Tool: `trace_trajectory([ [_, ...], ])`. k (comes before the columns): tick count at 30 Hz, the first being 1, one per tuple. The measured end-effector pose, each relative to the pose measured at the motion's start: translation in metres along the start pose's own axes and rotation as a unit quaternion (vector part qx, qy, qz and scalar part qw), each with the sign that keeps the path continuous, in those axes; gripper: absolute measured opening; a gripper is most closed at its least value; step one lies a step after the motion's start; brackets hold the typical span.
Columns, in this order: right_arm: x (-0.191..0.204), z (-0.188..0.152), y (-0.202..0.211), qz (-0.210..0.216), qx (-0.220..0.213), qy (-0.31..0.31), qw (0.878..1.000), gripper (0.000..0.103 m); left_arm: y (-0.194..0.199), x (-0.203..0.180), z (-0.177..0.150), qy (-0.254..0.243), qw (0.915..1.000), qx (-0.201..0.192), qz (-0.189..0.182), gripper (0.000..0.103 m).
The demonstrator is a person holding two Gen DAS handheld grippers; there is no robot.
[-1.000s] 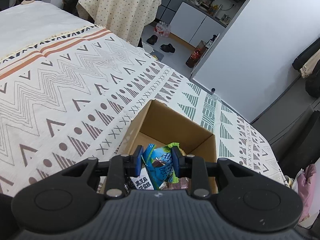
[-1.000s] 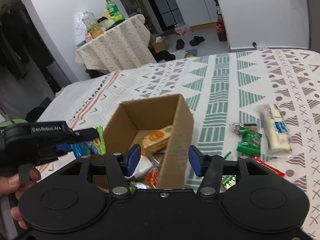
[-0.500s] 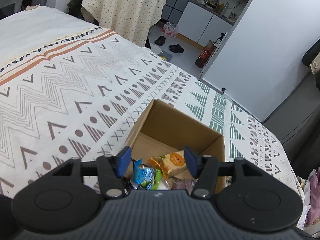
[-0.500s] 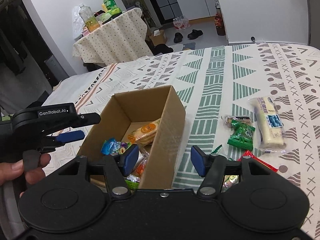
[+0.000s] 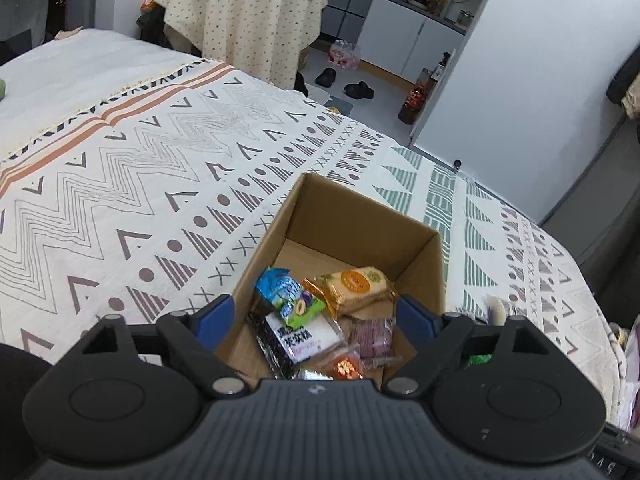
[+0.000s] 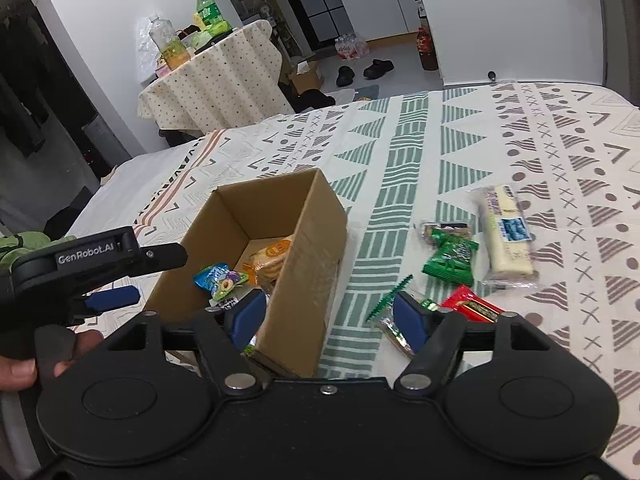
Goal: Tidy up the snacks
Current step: 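Open left tool to drop blue packet into box while right tool drops pink packet, then move both tools from the box back to the remaining snacks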
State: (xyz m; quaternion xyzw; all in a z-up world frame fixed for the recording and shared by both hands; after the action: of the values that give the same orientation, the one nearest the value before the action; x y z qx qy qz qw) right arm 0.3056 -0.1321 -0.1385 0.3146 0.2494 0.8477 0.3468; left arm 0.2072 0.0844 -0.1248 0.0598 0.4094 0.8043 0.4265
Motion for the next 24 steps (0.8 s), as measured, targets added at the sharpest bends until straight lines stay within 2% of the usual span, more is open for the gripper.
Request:
trace_trajectory([
  [6, -0.008, -0.001, 0.013, -0.002, -0.002, 0.000, 1.000, 0.078, 0.013, -0.008, -0.006, -0.012, 0.9999, 0.004, 0.005, 0.095],
  [13, -0.018, -0.001, 0.030, 0.001, -0.017, -0.003, 1.000, 0.087, 0.031, -0.019, -0.014, -0.029, 0.9994, -0.003, 0.016, 0.096],
  [24, -0.034, -0.007, 0.051, 0.018, -0.018, -0.011, 1.000, 0.089, 0.049, -0.043, -0.036, -0.048, 0.9988, 0.000, 0.011, 0.096],
])
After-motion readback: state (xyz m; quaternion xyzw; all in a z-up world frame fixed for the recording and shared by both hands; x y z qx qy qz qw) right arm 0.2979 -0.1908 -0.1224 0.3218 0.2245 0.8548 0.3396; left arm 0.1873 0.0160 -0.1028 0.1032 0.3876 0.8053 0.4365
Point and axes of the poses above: each gripper's, at about its wrist camera, not at the fingertips, and y roughly against the way its jaws point, x to its left, z to its top, the point moved 3 cm from there along -y, roughly the way its jaws point, and after that the axes turned 2 degrees about -x, right-handed, at the moved point
